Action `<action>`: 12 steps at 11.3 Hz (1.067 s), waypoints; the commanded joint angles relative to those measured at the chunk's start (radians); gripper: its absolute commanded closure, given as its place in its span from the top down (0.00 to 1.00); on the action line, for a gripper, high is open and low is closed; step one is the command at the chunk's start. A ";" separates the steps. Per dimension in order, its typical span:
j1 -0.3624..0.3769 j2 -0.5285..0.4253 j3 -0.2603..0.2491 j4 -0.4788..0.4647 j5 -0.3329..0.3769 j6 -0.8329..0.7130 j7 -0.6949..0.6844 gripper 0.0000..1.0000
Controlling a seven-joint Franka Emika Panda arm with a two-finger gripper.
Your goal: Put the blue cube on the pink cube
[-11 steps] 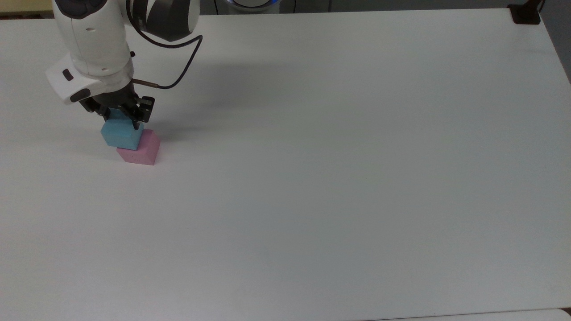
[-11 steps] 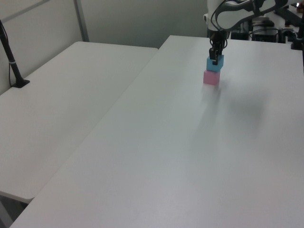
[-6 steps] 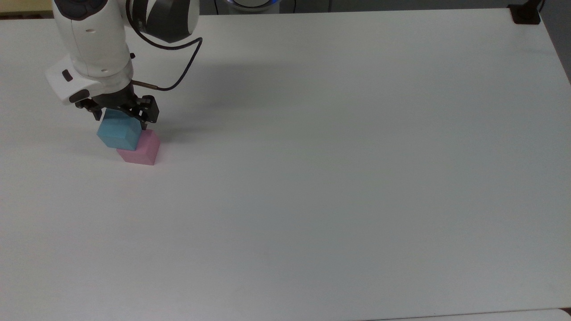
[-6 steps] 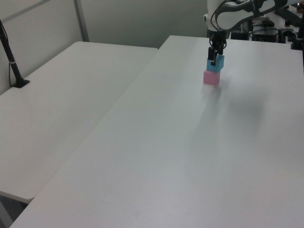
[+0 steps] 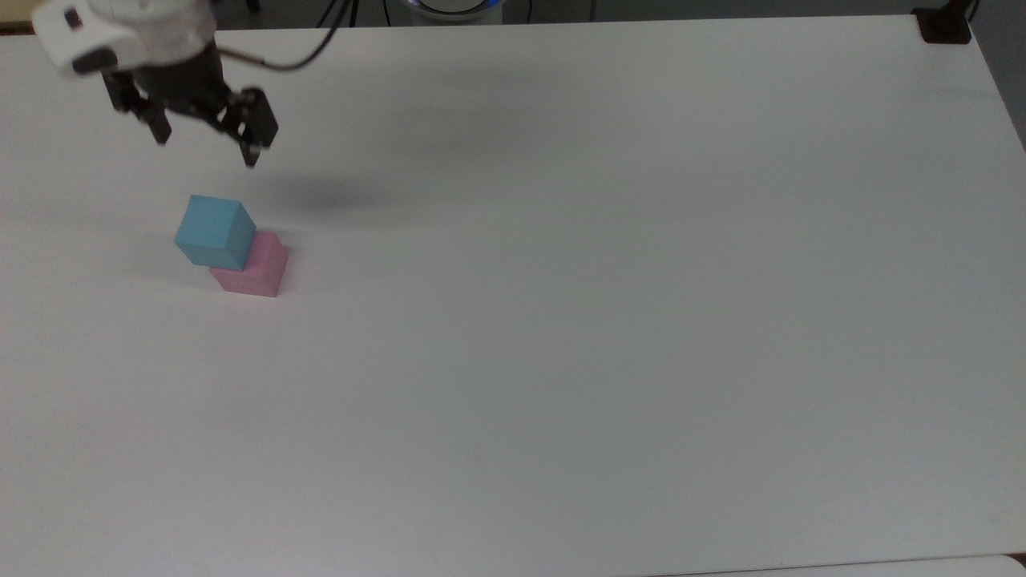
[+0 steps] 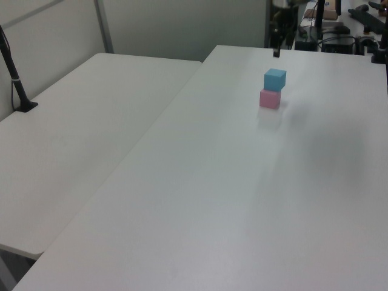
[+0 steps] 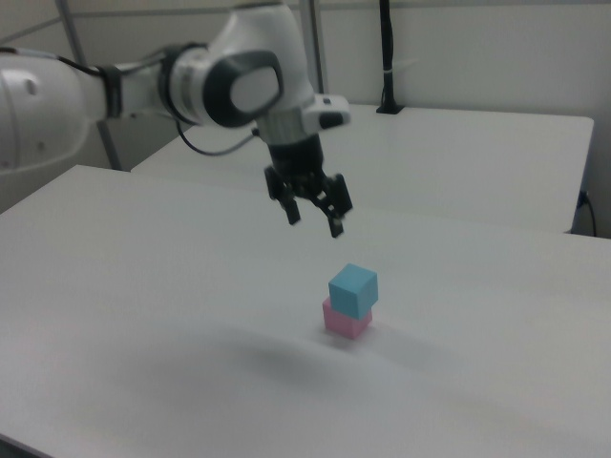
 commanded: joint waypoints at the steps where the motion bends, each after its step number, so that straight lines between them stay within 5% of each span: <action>1: 0.050 -0.149 -0.001 -0.031 0.021 -0.153 0.039 1.00; 12: 0.145 -0.210 -0.005 -0.036 0.051 -0.183 -0.073 1.00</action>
